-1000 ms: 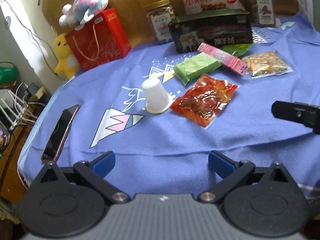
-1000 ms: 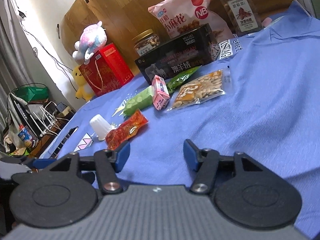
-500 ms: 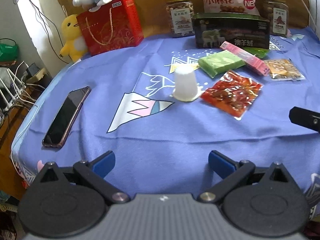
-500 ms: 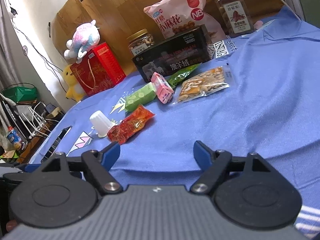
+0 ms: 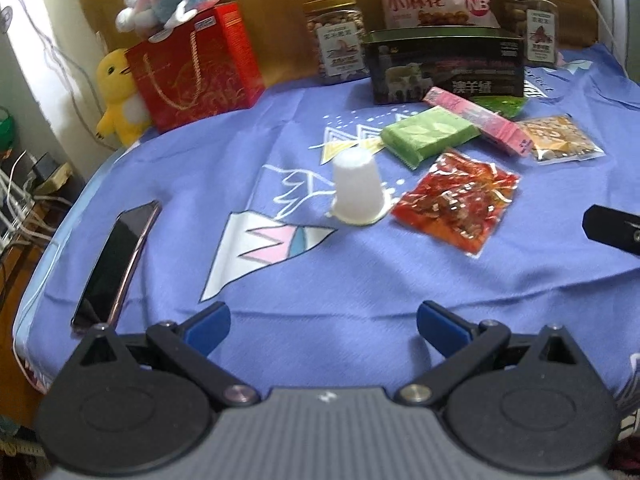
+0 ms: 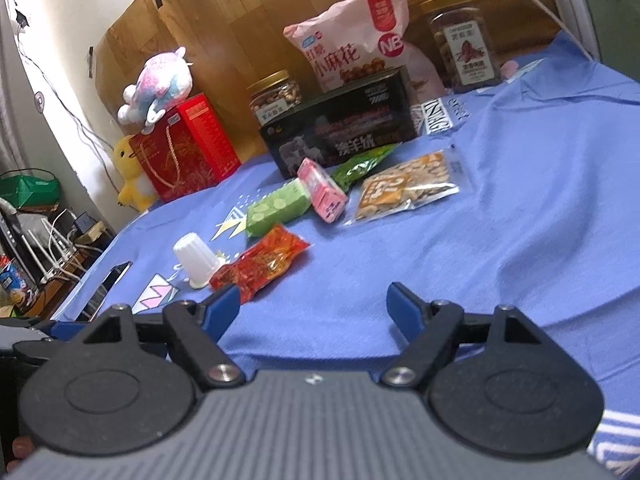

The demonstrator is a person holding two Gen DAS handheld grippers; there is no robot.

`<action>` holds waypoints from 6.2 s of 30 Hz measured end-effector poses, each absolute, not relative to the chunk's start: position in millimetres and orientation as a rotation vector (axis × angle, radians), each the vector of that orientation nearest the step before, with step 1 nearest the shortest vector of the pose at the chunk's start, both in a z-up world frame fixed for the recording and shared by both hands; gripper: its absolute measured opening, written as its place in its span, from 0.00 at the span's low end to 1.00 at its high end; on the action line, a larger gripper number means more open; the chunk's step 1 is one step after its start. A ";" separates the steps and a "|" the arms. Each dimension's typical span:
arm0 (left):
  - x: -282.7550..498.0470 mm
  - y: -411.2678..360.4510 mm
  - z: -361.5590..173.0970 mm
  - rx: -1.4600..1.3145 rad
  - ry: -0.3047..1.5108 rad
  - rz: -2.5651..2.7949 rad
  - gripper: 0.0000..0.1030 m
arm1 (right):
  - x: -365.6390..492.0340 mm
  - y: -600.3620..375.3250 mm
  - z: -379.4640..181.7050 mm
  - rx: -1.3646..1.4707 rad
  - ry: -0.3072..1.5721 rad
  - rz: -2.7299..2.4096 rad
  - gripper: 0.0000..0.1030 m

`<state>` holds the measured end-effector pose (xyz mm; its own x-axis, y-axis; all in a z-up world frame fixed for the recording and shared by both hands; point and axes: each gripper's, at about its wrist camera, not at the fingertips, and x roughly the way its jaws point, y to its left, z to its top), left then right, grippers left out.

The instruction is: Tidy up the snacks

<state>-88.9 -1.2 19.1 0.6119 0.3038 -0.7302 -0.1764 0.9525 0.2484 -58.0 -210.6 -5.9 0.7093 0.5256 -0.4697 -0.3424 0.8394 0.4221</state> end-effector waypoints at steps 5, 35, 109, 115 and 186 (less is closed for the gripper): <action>-78.5 -14.4 19.0 0.185 0.870 0.243 1.00 | -56.7 -221.7 -5.9 0.330 0.601 0.458 0.80; -67.2 10.9 36.3 0.072 0.738 0.171 1.00 | -40.9 -214.3 -10.3 0.284 0.617 0.495 0.80; 99.5 52.0 34.8 -0.299 0.751 -0.289 0.62 | 53.5 -167.5 5.1 0.009 0.644 0.800 0.38; 97.0 51.2 35.6 -0.321 0.767 -0.285 0.62 | 52.0 -145.4 -0.3 -0.106 0.636 0.749 0.27; 197.1 -0.1 91.9 -0.246 0.653 -0.244 0.54 | 178.2 -188.3 59.8 -0.160 0.380 0.614 0.43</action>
